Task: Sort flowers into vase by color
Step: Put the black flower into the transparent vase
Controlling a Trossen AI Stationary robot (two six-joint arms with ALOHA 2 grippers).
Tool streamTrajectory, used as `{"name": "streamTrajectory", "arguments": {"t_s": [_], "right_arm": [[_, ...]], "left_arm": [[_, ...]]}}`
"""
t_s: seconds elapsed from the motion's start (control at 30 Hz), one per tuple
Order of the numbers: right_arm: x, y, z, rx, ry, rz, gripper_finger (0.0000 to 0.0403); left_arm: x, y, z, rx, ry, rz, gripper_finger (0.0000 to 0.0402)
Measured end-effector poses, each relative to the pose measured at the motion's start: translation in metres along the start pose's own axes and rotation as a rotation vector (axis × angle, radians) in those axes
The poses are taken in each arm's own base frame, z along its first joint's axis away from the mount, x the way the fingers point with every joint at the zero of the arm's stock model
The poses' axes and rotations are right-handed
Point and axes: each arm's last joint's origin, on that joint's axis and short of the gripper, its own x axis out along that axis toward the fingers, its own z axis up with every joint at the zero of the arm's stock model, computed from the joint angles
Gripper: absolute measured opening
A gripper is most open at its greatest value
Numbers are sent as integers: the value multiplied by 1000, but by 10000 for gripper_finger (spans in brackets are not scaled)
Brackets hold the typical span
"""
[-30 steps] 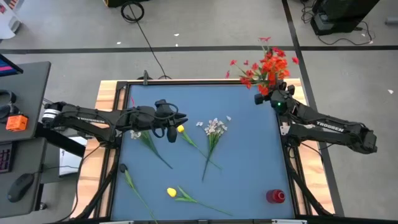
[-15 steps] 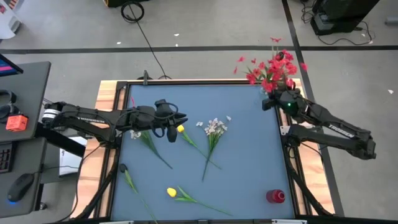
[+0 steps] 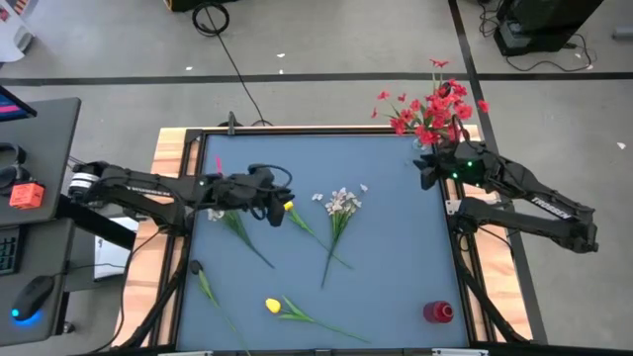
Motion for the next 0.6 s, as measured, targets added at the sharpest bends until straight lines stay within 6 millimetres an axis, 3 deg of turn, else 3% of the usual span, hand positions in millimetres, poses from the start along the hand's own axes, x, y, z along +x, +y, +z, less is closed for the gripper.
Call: {"name": "streamTrajectory", "arguments": {"t_s": [0.33,0.6], "right_arm": [[-3,19,-12,22,126,186,158],[7,57,-21,-54,204,338,157]], "left_arm": [[29,-10,-44,-276,183,106,120],[18,-24,-74,-546,299,194,119]]}}
